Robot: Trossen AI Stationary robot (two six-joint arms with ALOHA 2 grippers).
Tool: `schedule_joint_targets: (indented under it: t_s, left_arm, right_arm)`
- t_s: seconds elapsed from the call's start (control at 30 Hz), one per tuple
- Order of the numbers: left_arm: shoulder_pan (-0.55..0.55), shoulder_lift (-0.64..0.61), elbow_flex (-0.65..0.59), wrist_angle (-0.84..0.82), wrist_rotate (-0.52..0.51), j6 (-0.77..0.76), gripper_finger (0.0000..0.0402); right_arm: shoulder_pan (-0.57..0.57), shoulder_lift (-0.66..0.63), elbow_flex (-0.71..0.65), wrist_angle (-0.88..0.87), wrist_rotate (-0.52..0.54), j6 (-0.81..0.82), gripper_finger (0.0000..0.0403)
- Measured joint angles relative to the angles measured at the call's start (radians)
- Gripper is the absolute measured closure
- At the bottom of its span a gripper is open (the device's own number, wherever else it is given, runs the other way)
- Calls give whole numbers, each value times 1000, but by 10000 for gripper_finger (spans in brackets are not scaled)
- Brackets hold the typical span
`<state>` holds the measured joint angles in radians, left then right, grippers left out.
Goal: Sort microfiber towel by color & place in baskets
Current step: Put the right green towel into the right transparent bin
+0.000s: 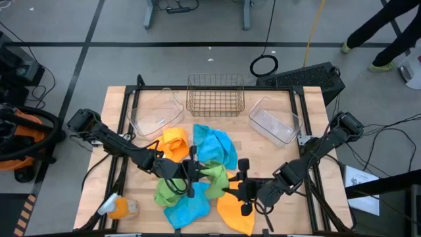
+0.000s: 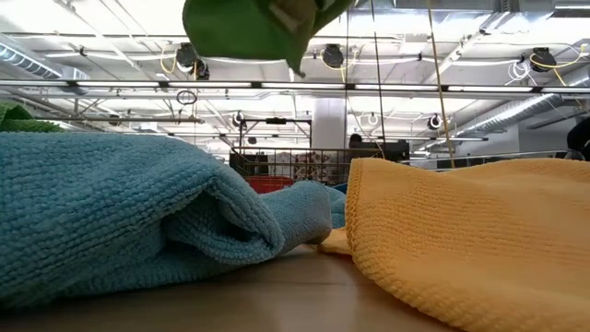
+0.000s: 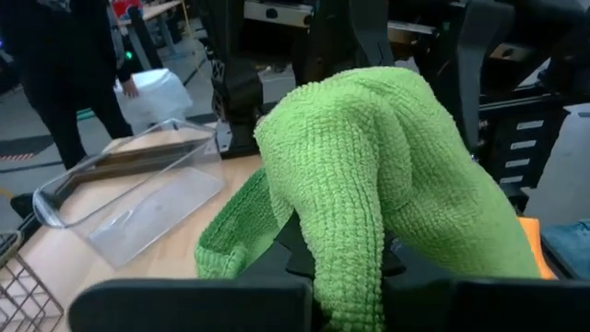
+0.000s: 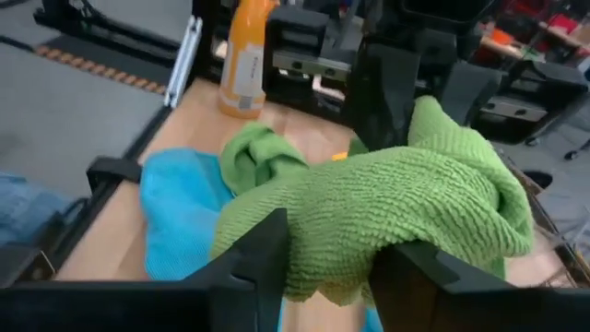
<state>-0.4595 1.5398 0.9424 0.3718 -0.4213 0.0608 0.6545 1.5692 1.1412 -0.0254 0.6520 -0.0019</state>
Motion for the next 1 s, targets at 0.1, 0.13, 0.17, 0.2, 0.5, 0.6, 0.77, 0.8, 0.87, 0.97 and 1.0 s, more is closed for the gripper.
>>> schedule_joint_targets:
  t_s: [0.1,0.13,0.17,0.2,0.5,0.6,0.77,0.8,0.87,0.97,1.0]
  left_arm:
    - [0,0,0,6,8,1,379]
    - [0,0,0,5,9,3,379]
    - [1,1,0,5,9,6,379]
    - [1,1,0,5,9,10,379]
    - [50,1,0,-8,19,106,379]
    - [77,1,0,-62,20,130,379]
    - [104,2,0,-101,33,133,379]
    - [106,2,0,-101,48,139,379]
    - [106,2,0,-100,83,160,379]
    - [104,2,0,-92,127,195,379]
    - [104,2,0,-90,140,208,379]
  right_arm:
    - [5,0,0,1,23,-5,264]
    - [8,0,0,-3,44,-1,261]
    - [12,0,0,-3,72,14,258]
    - [15,1,0,-3,113,42,255]
    - [17,0,-33,-73,213,145,250]
    - [26,1,-60,-88,213,136,250]
    - [66,-2,-60,-162,260,166,250]
    - [74,-4,-60,-201,267,186,250]
    - [86,-10,-60,-272,268,246,246]
    - [98,-20,-60,-359,270,332,226]
    - [101,-21,-60,-392,270,352,216]
